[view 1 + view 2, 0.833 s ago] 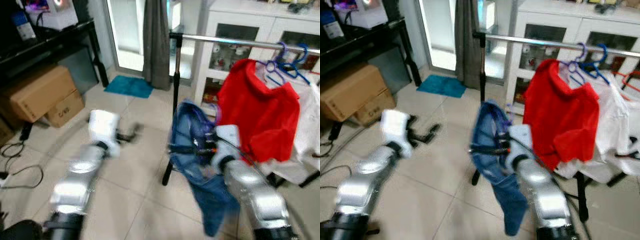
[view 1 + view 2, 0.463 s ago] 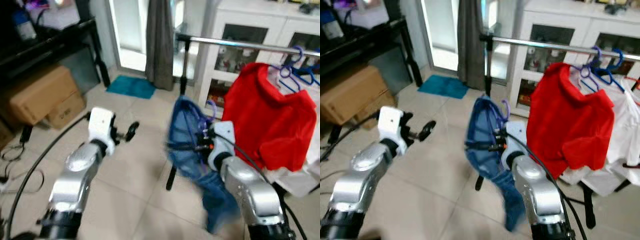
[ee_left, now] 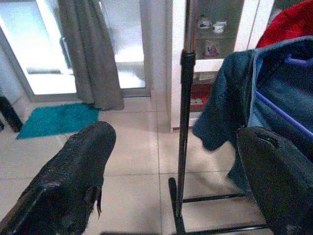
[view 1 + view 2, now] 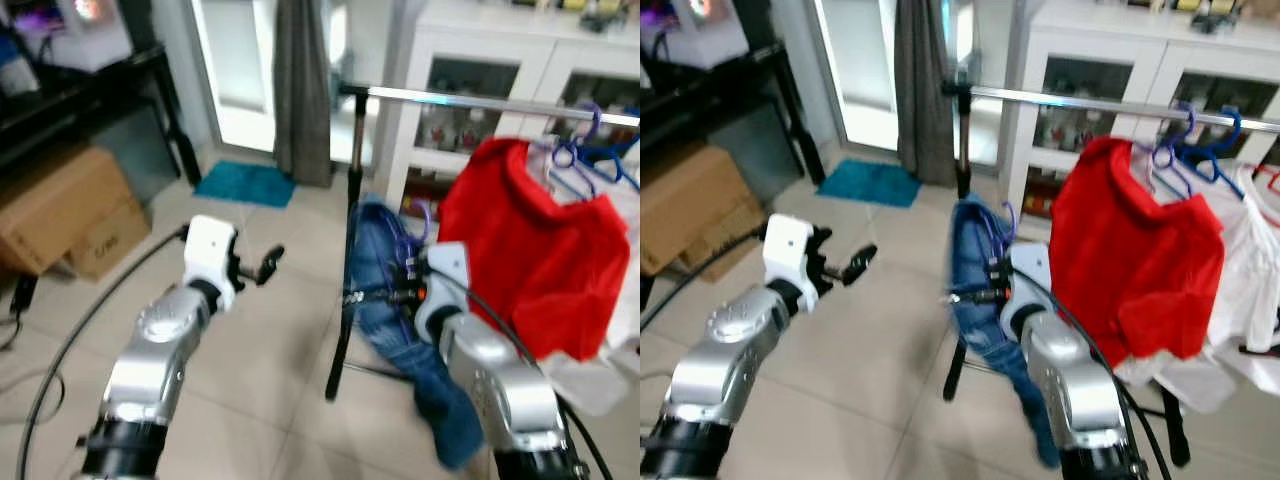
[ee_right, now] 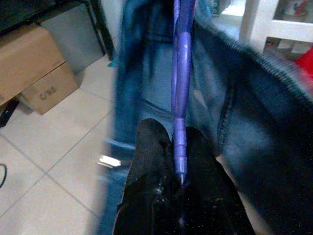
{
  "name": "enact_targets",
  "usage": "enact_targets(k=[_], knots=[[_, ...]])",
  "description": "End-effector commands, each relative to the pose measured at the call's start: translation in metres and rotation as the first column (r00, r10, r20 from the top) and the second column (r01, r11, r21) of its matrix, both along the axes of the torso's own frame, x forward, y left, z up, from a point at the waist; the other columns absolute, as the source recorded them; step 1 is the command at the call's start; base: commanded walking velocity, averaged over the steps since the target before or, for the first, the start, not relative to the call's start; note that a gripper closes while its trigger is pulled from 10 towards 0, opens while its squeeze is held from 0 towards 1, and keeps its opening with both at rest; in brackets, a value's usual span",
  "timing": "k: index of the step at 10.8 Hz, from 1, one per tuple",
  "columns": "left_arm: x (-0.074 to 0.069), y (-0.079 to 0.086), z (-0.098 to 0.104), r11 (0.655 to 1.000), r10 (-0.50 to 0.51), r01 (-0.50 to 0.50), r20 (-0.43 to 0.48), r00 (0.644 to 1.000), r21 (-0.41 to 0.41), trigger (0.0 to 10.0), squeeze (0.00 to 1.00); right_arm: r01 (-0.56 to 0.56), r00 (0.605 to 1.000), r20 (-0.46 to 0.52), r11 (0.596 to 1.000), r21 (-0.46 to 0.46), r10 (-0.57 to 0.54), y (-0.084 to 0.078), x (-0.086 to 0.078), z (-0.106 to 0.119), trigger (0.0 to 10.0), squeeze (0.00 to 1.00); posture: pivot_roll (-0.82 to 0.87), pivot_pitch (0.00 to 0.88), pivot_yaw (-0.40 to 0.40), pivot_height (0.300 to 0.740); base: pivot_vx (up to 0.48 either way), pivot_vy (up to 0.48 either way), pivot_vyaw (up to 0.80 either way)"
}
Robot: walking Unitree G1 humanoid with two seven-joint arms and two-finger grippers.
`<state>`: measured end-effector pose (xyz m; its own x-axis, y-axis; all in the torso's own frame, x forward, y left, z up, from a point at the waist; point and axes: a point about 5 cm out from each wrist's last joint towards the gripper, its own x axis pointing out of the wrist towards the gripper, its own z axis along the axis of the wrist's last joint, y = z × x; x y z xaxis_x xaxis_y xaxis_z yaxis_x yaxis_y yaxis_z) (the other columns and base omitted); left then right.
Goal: Hang hanger
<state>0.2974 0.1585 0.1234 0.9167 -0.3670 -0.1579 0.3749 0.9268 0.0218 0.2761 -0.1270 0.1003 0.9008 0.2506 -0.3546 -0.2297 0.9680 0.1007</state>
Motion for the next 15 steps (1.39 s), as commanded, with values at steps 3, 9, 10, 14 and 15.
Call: enact_targets(k=[3,9,10,14,15], knots=[[0.001,-0.009,0.003,0.999,-0.031,0.031,0.014,0.999,-0.008,10.0,0.0,0.036,0.999,0.024,0.999,0.021,-0.037,-0.008,0.005,0.007,10.0,0.0,-0.1,0.0,0.035,0.74,0.339,0.0,-0.27],[0.001,-0.011,0.005,0.998,-0.067,0.067,0.015,0.998,0.0,10.0,0.0,0.072,0.994,0.089,0.997,-0.019,-0.07,-0.011,0.012,0.014,10.0,0.0,-0.1,0.0,0.047,0.74,0.339,0.0,-0.27],[0.002,-0.012,0.005,0.997,-0.071,0.071,0.017,0.997,0.001,10.0,0.0,0.126,0.984,0.13,0.992,-0.023,-0.122,-0.016,0.014,0.018,10.0,0.0,-0.1,0.0,0.052,0.74,0.341,0.0,0.0],[0.004,-0.016,0.008,0.996,-0.093,0.093,0.026,0.995,-0.003,10.0,0.0,0.216,0.944,0.245,0.975,0.051,-0.221,-0.022,0.024,0.041,10.0,0.0,-0.1,0.0,0.059,0.74,0.338,0.0,0.0],[0.004,-0.017,0.009,0.995,-0.101,0.101,0.029,0.994,-0.004,10.0,0.0,0.208,0.942,0.259,0.977,0.052,-0.215,-0.02,0.028,0.046,10.0,0.0,-0.09,0.0,0.053,0.74,0.337,0.0,0.0]])
